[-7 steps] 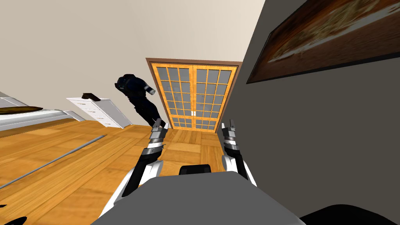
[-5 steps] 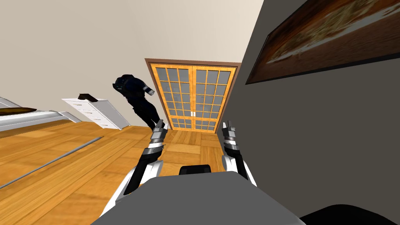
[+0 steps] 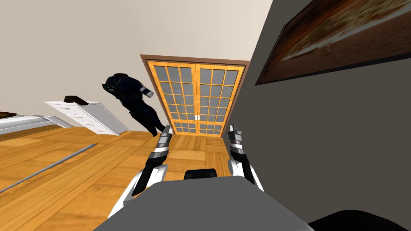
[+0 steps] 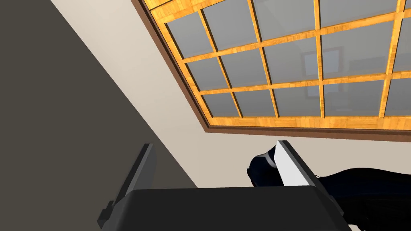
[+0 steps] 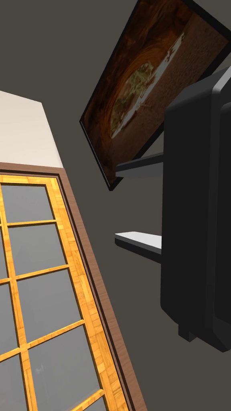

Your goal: Pull the door open

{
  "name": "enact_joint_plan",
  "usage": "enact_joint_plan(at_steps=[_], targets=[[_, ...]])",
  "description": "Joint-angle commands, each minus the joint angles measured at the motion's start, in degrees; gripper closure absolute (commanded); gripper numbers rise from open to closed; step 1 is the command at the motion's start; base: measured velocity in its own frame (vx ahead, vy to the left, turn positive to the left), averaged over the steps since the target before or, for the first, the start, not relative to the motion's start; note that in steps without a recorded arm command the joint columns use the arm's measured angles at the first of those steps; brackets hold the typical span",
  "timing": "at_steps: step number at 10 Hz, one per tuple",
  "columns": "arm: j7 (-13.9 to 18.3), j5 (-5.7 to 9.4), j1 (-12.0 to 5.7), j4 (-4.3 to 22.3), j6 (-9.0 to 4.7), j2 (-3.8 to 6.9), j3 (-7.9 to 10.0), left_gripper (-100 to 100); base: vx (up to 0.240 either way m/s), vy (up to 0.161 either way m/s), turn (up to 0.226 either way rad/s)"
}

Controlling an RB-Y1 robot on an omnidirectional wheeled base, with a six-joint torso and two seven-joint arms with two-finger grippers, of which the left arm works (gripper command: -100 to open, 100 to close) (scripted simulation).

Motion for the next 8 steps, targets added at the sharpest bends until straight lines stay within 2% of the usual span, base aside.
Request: enact_joint_plan(at_steps=[1,8], targets=[[-1.59,-0.32,-0.20,1.37,-0.51,0.29,0.49,-100,0.100,0.002,-0.034],[-8.74,-1.89,-2.00,8.85,-3.04,1.14,2.68,-100,0.088,-0.003,-0.037]])
